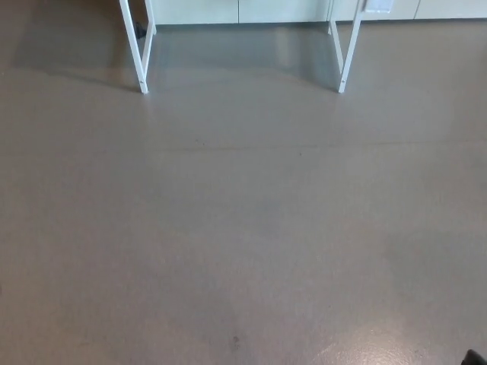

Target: The robot walk towards a table in front and uses its left hand to pick up the pot from the base and pour water to the cup on the right hand side

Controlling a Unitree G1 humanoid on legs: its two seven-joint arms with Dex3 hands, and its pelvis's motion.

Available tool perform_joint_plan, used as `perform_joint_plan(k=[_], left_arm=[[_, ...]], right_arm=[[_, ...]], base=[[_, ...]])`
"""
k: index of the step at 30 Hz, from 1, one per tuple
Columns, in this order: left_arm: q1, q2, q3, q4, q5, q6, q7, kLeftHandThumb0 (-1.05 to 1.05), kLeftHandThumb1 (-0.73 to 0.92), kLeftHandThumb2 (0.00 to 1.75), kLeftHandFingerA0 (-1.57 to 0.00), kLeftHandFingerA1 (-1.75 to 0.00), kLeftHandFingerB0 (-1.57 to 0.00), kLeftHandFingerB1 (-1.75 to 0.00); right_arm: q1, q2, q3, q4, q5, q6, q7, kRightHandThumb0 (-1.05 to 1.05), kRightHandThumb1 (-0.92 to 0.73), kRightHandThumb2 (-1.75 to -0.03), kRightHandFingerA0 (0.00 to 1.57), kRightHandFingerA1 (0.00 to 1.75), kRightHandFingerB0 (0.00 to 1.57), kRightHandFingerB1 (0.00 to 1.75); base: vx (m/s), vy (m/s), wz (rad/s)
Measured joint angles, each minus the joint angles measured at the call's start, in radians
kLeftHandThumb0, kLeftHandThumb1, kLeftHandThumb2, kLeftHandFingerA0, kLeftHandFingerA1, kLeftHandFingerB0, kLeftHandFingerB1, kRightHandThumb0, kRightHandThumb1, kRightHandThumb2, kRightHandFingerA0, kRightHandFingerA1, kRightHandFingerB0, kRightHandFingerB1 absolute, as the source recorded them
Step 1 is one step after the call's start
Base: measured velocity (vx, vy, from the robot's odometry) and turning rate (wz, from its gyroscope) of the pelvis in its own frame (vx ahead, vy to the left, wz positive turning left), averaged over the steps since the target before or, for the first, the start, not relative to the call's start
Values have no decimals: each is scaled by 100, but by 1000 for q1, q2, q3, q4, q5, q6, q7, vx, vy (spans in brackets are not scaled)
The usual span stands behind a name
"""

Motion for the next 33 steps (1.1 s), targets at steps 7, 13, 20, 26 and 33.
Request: perform_joint_plan(k=[7, 13, 20, 26, 33], left_arm=[[55, 7, 106, 10, -95, 1, -122, 4, 69, 63, -28, -43, -23, -34], [134, 12, 105, 8, -126, 0, -190, 3, 43, 90, -23, -55, -16, -50], [155, 14, 88, -6, -132, -9, -202, 2, 41, 89, -26, -57, -17, -51], [154, 15, 81, -8, -138, -13, -205, 2, 43, 90, -23, -55, -16, -50], [147, 16, 79, -19, -148, -12, -207, 3, 43, 90, -21, -54, -14, -50]], right_arm=[[97, 45, -104, -91, 120, 52, 50, -15, -66, -66, 37, 55, 8, 23], [171, 45, -140, -38, 174, 65, 94, -11, -42, -88, 58, 71, 6, 48], [176, 45, -154, -13, 211, 71, 103, -11, -41, -88, 61, 73, 9, 49], [171, 45, -153, 7, 228, 71, 107, -8, -44, -90, 59, 72, 9, 49], [160, 45, -150, -5, 239, 76, 96, -9, -44, -89, 55, 70, 4, 47]], base=[[0, 0, 0], [0, 0, 0], [0, 0, 0], [0, 0, 0], [0, 0, 0]])
